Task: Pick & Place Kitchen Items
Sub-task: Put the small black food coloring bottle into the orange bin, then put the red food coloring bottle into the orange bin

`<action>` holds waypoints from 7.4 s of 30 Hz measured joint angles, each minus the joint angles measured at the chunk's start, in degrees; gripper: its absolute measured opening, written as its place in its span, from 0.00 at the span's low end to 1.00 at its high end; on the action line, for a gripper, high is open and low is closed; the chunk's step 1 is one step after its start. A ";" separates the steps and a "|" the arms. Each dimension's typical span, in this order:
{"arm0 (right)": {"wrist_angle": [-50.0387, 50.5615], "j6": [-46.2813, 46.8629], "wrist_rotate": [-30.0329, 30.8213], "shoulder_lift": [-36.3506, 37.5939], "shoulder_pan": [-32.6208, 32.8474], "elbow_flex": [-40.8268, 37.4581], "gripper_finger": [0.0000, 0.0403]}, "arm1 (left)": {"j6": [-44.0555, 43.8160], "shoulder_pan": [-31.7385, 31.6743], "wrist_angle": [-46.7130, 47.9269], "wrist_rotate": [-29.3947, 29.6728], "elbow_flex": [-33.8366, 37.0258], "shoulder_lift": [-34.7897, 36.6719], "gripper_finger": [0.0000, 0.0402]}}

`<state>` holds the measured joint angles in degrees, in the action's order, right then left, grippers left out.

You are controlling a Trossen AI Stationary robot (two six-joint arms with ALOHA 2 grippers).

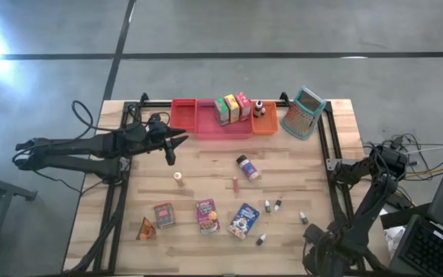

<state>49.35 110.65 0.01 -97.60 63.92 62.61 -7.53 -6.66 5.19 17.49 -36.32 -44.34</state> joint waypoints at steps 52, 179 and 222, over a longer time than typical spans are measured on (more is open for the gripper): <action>8.19 -71.27 9.19 19.76 -49.70 -2.75 0.16 | 0.00 -0.01 0.00 -0.01 0.00 0.00 0.29; -3.94 -140.98 -6.34 -13.70 -114.84 21.23 0.38 | 0.00 -0.02 0.00 0.00 0.00 0.00 0.29; 9.97 -122.19 -2.79 13.93 -82.25 20.74 0.07 | 0.00 0.00 0.00 0.00 0.00 0.00 0.29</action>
<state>59.32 -11.54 -2.78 -83.68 -18.33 83.35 -7.53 -6.66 5.19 17.49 -36.32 -44.34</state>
